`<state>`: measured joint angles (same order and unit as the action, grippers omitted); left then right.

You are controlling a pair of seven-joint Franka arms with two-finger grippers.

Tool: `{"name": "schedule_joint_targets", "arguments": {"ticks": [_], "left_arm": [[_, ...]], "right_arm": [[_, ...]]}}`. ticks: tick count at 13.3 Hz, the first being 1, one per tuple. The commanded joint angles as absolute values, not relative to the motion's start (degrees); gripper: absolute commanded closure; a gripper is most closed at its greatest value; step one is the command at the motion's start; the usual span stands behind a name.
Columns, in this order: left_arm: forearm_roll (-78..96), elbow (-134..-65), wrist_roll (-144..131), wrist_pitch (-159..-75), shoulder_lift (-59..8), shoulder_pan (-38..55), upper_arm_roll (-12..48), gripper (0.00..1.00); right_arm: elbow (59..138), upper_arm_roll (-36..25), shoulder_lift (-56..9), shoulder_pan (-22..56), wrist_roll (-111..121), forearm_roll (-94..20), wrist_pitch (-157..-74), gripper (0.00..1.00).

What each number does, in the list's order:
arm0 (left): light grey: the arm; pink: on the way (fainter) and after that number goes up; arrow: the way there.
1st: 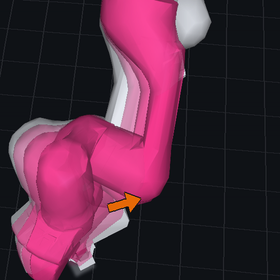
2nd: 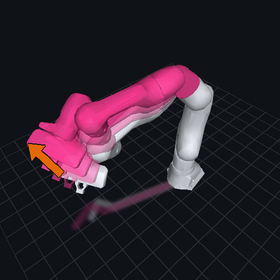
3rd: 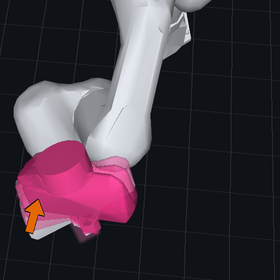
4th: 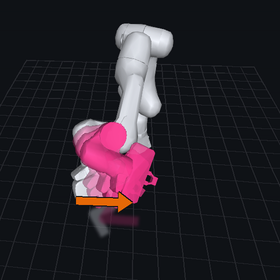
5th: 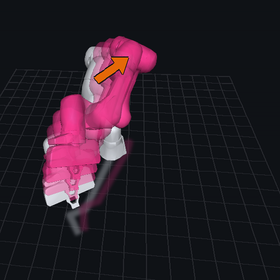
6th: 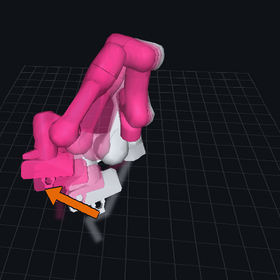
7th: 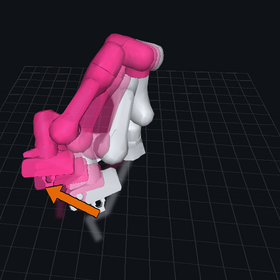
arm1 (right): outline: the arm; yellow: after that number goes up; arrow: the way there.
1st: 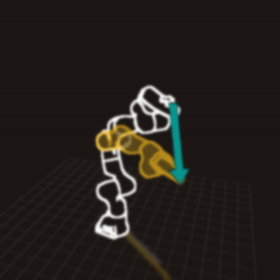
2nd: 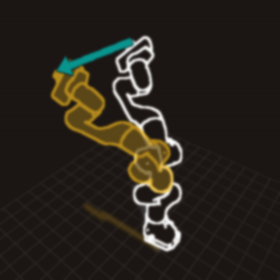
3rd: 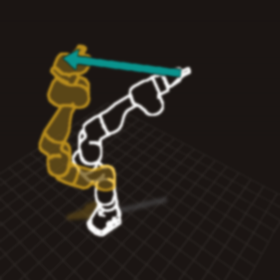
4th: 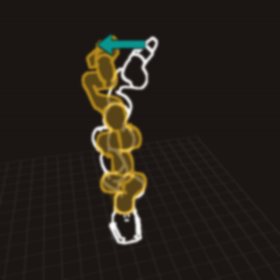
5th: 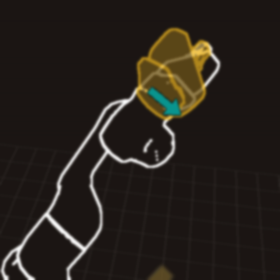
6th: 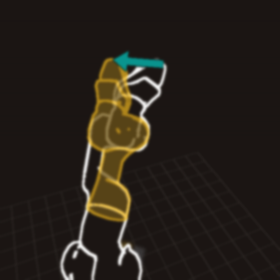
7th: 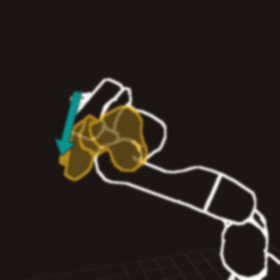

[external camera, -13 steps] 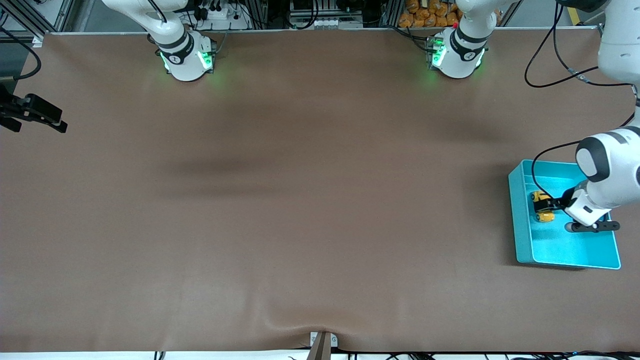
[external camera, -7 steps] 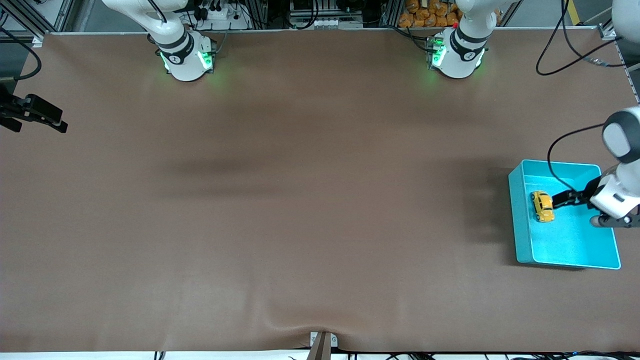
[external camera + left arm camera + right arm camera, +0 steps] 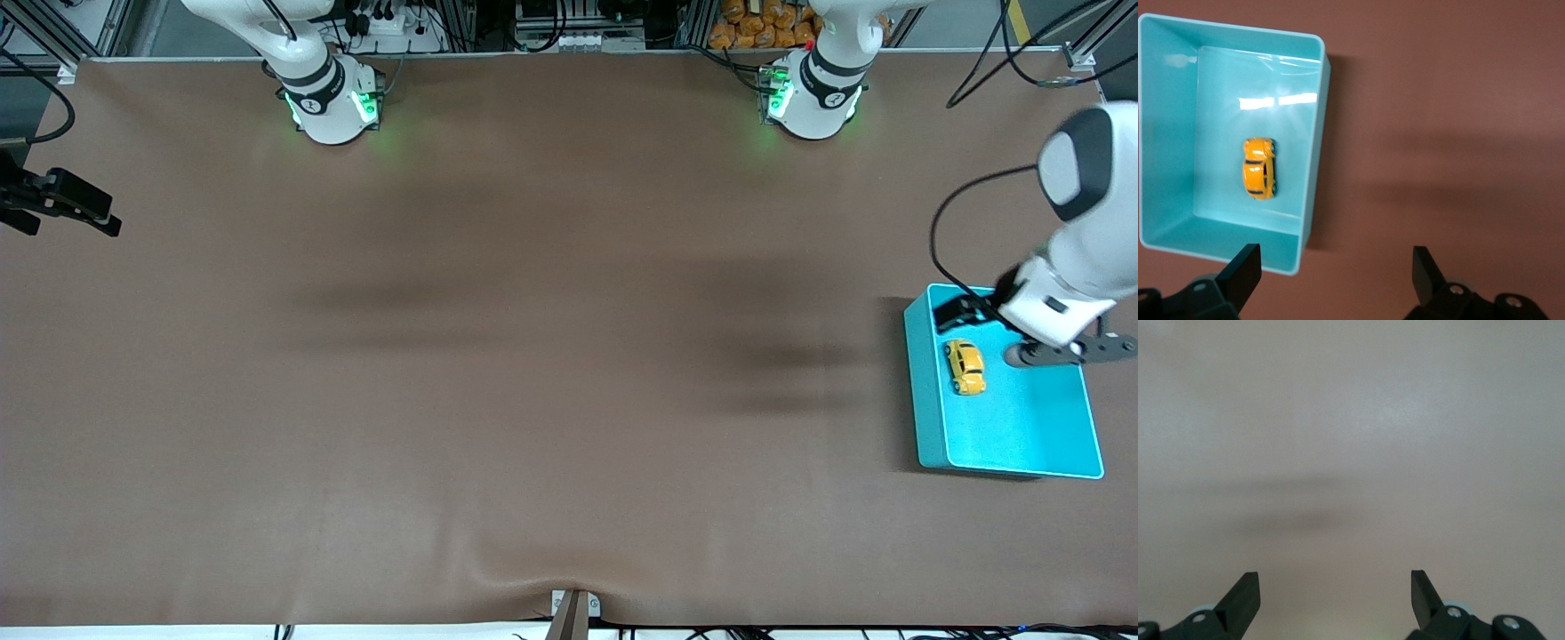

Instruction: Wind and store yellow beetle car

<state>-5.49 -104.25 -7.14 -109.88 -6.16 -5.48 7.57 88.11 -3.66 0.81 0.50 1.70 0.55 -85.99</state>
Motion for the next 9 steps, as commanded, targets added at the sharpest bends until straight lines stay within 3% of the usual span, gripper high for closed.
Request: {"name": "schedule_joint_targets", "arguments": {"ticks": [1,9], "left_arm": [[-2.9,-105.1,-9.0,-105.2,0.0,-2.3,5.5,0.00],[-0.1,-91.3,-7.2,-87.6,0.7,1.1,2.6,0.00]], "right_arm": [[88.9,-3.5,1.8,-0.1,2.3,-0.7,-85.9,0.00],[88.9,-3.5,1.7,0.0,2.2,-0.7,-86.1,0.00]]}}
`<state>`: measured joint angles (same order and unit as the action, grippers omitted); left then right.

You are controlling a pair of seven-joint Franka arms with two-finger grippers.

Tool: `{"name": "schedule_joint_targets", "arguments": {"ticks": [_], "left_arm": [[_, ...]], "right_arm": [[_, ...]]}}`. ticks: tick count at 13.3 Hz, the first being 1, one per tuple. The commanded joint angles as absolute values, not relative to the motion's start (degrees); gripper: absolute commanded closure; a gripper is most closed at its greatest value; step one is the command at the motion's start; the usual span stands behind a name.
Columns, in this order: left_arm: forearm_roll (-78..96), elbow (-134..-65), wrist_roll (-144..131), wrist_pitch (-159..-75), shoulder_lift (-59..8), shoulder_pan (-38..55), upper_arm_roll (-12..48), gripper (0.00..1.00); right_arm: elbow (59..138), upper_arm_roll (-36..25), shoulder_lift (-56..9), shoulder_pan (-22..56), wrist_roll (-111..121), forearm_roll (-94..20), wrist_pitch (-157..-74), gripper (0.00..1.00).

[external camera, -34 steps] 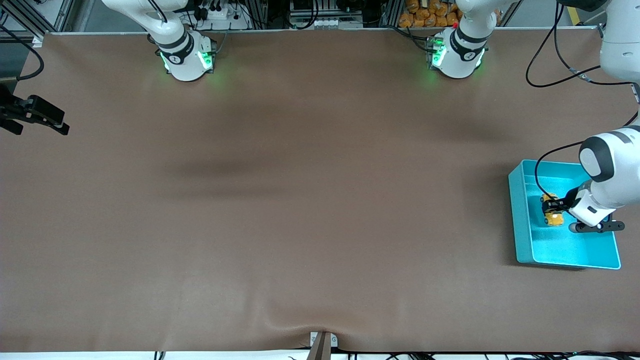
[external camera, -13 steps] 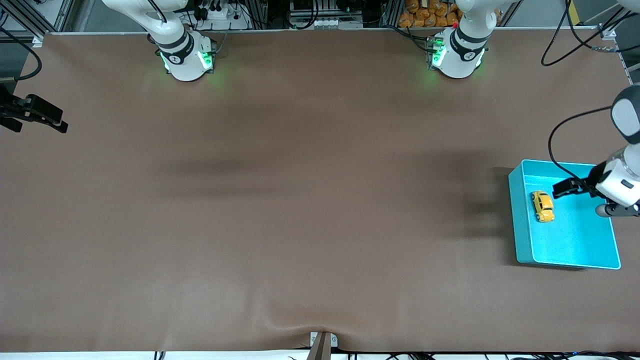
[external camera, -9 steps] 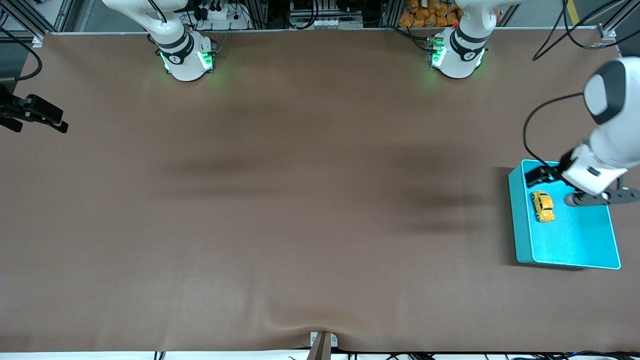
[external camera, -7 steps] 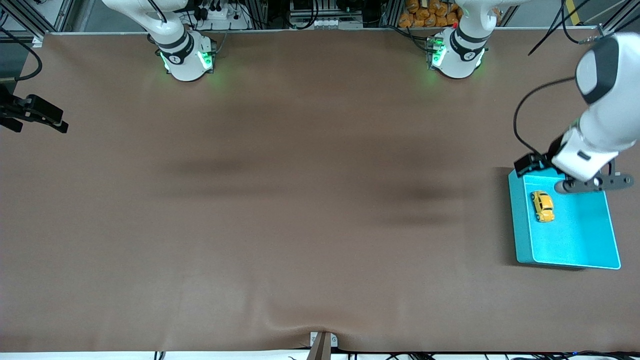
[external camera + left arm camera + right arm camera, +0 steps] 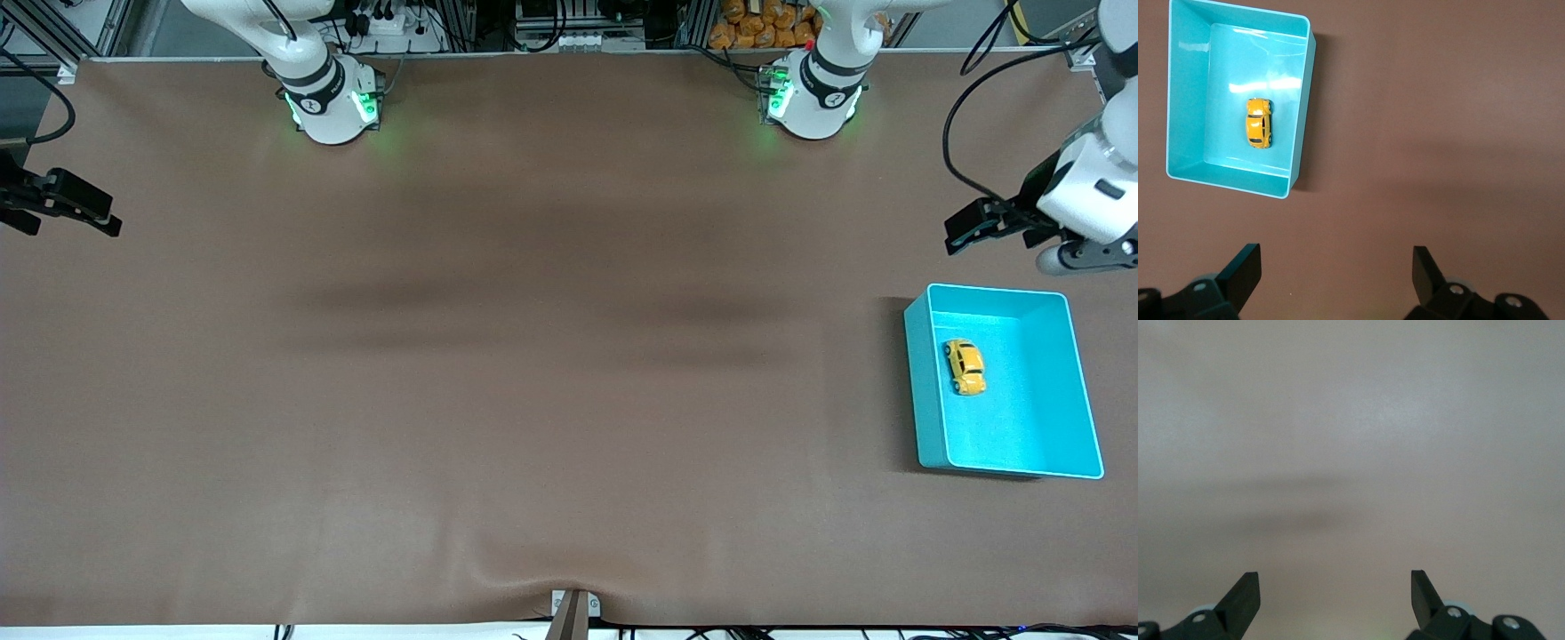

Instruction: Wind and store yellow beetle car

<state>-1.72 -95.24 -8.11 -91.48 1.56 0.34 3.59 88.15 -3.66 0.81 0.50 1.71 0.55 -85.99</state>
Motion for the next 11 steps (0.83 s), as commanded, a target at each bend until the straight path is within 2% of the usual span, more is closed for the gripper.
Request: {"name": "schedule_joint_targets", "arguments": {"ticks": [1,4,11], "left_arm": [[0.1,-89.8,-7.1,-85.6,0.8,1.0,2.6,0.00],[0.1,-86.9,-3.5,-81.1,1.1,0.9,3.2,0.00],[0.6,-85.8,-3.5,-80.7,1.5,0.5,3.2,0.00]], "right_arm": [[88.9,-3.5,1.6,0.0,2.2,-0.7,-86.2,0.00],[88.9,-3.5,1.6,0.0,2.1,-0.7,-86.4,0.00],[88.9,-3.5,1.5,0.0,2.1,-0.8,-86.9,0.00]]}}
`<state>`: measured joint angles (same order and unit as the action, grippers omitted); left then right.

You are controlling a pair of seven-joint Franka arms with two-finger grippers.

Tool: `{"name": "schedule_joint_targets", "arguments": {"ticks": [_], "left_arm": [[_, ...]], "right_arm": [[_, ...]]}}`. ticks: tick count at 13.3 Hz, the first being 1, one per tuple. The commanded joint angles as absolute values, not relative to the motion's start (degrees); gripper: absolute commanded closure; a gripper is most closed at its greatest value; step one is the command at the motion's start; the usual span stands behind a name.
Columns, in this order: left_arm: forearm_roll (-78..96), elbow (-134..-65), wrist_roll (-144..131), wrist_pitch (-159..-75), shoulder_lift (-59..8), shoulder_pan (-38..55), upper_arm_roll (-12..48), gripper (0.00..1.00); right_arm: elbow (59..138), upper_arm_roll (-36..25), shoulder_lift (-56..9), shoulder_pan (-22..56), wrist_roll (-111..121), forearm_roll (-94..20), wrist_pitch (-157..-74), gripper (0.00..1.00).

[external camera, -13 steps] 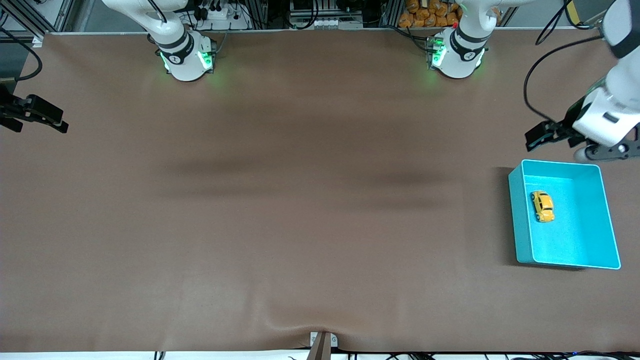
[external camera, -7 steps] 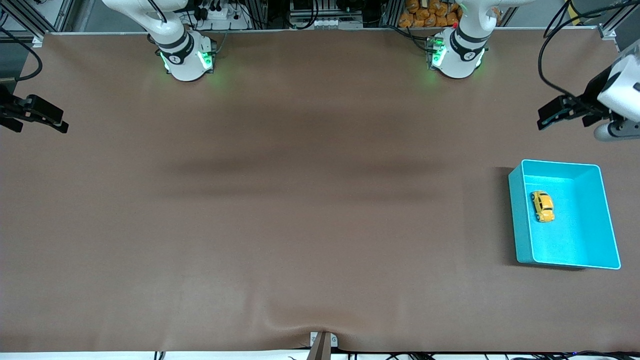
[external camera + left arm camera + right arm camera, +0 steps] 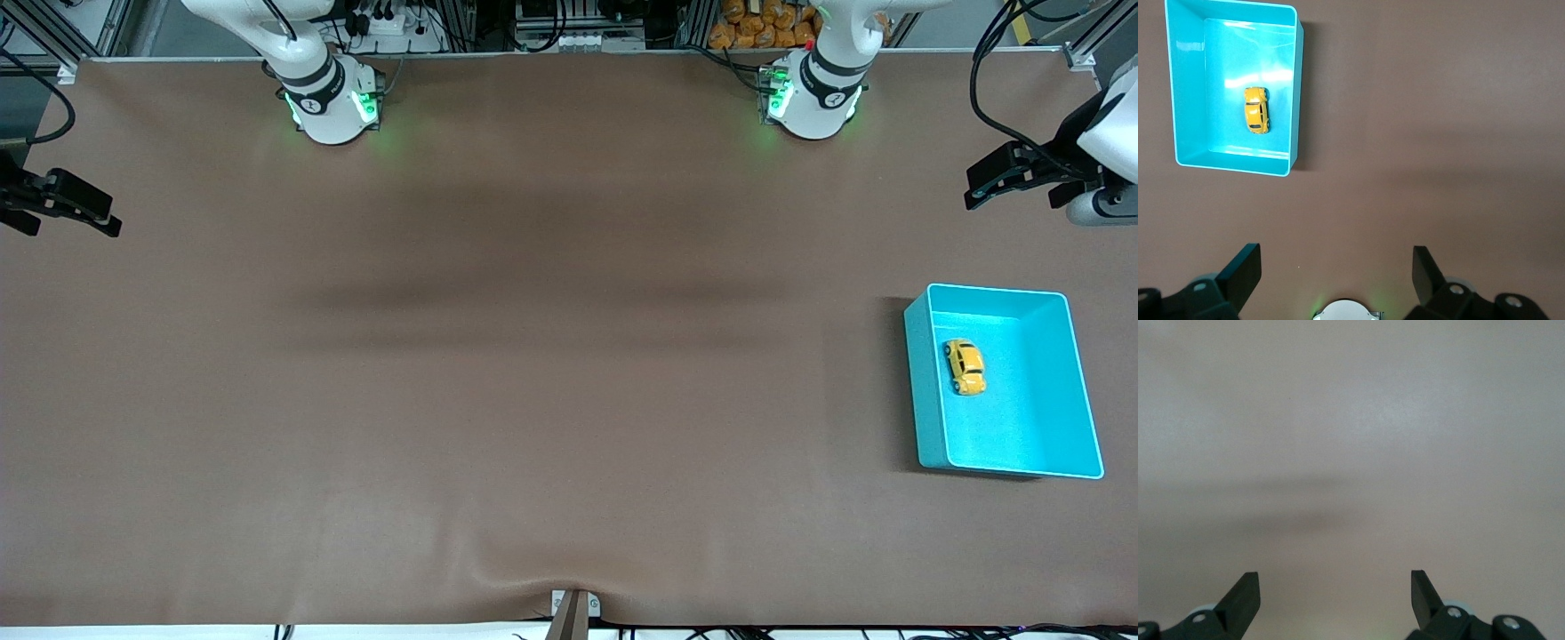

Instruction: Wind and store yellow beetle car

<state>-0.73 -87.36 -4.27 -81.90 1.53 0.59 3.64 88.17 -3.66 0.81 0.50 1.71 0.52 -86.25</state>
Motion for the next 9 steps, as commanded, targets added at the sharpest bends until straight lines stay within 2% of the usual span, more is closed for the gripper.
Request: {"name": "schedule_joint_targets", "arguments": {"ticks": [1,9], "left_arm": [[0.7,-85.8,-3.8,-80.7,1.5,0.4,3.2,0.00],[-0.6,-85.8,-9.0,-80.6,1.9,0.6,6.0,0.00]], "right_arm": [[88.9,-3.5,1.4,0.0,2.1,-0.8,-87.0,0.00],[88.7,-3.4,1.4,0.2,2.1,-0.8,-87.5,0.00]]}}
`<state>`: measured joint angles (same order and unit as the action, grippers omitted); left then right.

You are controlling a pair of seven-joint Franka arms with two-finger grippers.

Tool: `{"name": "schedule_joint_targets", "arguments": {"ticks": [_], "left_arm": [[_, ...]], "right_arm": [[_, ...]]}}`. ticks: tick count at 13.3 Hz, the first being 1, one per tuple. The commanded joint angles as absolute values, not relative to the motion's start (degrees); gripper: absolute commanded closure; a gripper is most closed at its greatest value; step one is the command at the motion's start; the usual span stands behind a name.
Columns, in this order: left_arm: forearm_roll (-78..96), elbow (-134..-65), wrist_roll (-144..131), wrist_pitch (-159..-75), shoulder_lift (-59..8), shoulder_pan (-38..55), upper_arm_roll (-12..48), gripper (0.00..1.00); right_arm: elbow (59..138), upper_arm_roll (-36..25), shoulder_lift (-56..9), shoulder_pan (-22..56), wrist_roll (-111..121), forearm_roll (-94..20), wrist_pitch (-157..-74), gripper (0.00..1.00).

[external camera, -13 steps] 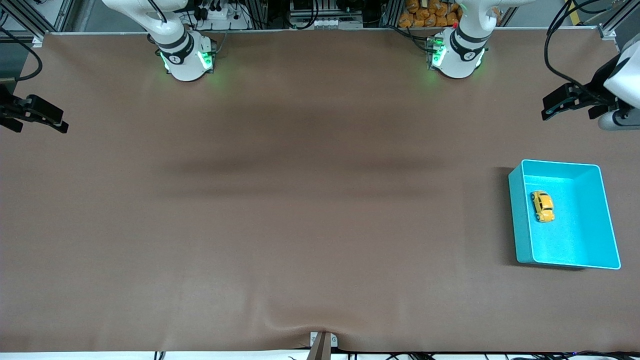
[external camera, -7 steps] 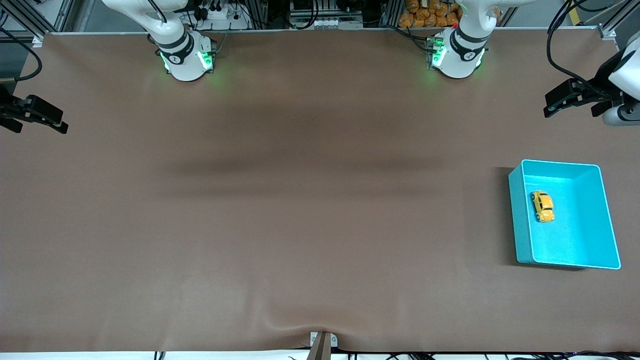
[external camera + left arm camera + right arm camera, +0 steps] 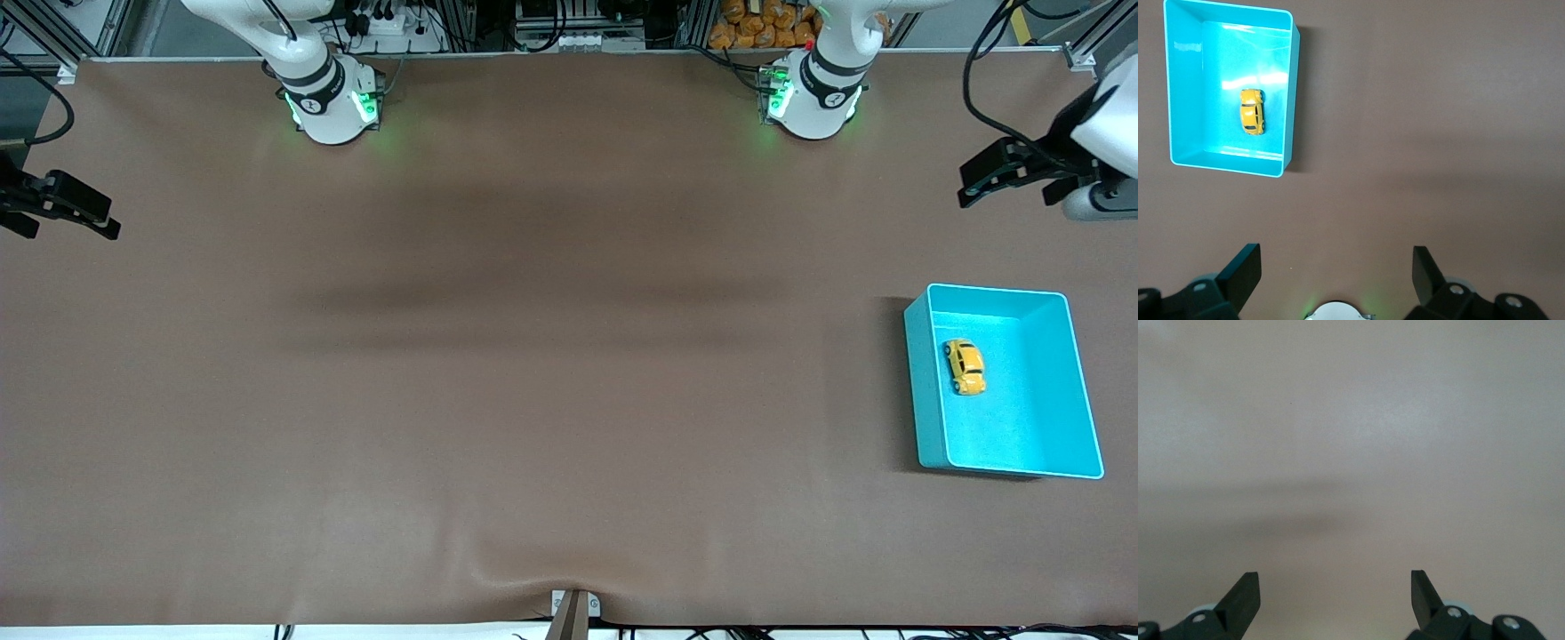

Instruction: Wind and store yellow beetle car

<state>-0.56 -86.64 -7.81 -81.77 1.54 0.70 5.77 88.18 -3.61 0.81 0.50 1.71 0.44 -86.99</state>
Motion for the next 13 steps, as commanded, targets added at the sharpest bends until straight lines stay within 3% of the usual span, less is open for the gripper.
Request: {"name": "schedule_joint_targets", "arguments": {"ticks": [1,13], "left_arm": [[-0.6,-85.8,-8.6,-80.7,1.9,0.5,5.8,0.00],[-1.8,-85.8,-7.8,-81.3,1.9,0.4,5.9,0.00]], "right_arm": [[88.8,-3.3,1.4,0.2,2.0,-0.8,-87.5,0.00],[88.8,-3.3,1.7,0.1,2.2,-2.0,-87.5,0.00]]}}
